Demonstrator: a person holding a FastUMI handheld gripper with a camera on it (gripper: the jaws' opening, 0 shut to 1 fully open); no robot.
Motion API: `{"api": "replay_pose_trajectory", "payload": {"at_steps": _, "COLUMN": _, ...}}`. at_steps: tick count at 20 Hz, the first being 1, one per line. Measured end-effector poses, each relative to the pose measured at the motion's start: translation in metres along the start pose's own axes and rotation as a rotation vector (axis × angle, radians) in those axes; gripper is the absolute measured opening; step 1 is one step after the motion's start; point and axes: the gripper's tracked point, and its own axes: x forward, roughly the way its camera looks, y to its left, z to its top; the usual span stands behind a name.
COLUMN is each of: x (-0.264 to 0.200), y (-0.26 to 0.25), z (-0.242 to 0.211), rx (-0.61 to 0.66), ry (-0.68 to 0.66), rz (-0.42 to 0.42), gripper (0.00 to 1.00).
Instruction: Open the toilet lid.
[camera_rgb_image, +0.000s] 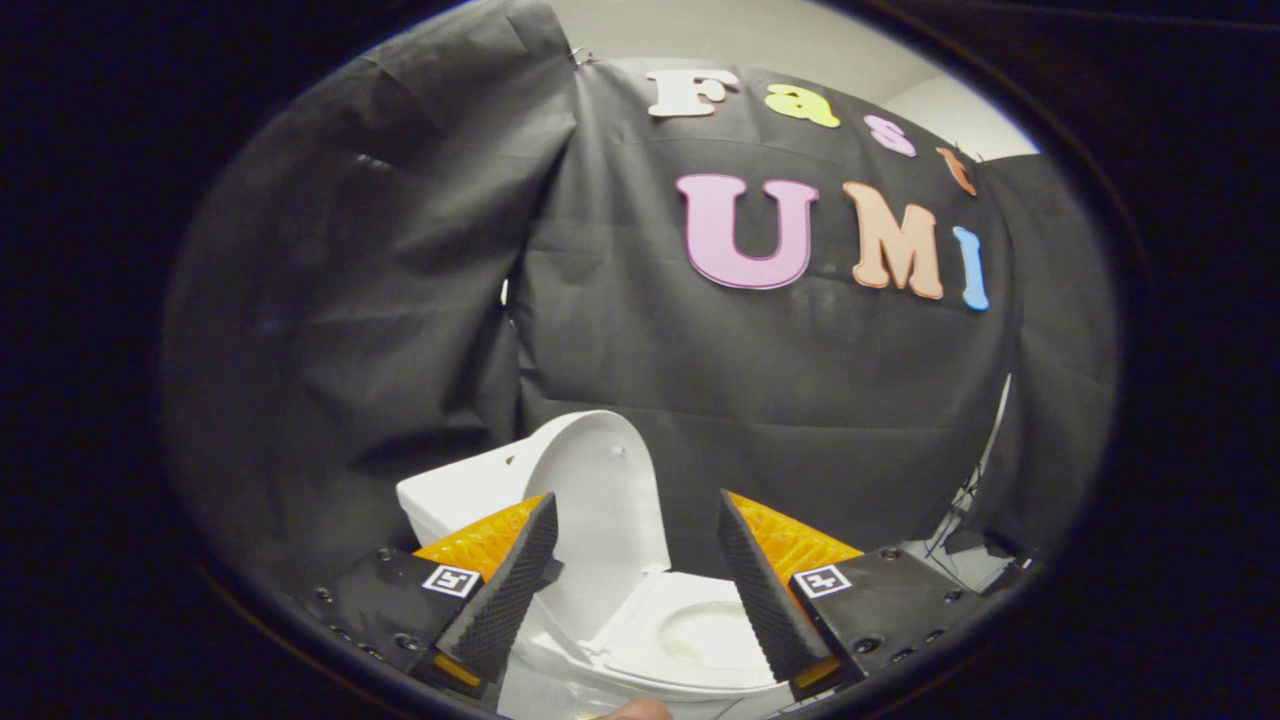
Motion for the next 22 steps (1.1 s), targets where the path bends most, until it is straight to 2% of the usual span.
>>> {"api": "replay_pose_trajectory", "payload": {"at_steps": 4, "x": -0.005, "y": -0.042, "z": -0.012, "rx": 0.018, "ry": 0.024, "rz": -0.033, "gripper": 0.98}}
{"api": "replay_pose_trajectory", "payload": {"at_steps": 10, "x": -0.025, "y": -0.083, "z": -0.011, "rx": 0.011, "ry": -0.009, "rz": -0.01, "gripper": 0.98}}
{"api": "replay_pose_trajectory", "payload": {"at_steps": 13, "x": -0.039, "y": -0.112, "z": -0.013, "rx": -0.028, "ry": -0.027, "rz": -0.034, "gripper": 0.98}}
{"api": "replay_pose_trajectory", "payload": {"at_steps": 18, "x": -0.05, "y": -0.145, "z": -0.013, "rx": -0.021, "ry": -0.07, "rz": -0.025, "gripper": 0.98}}
{"api": "replay_pose_trajectory", "payload": {"at_steps": 22, "x": -0.057, "y": -0.178, "z": -0.028, "rx": 0.006, "ry": -0.055, "rz": -0.035, "gripper": 0.98}}
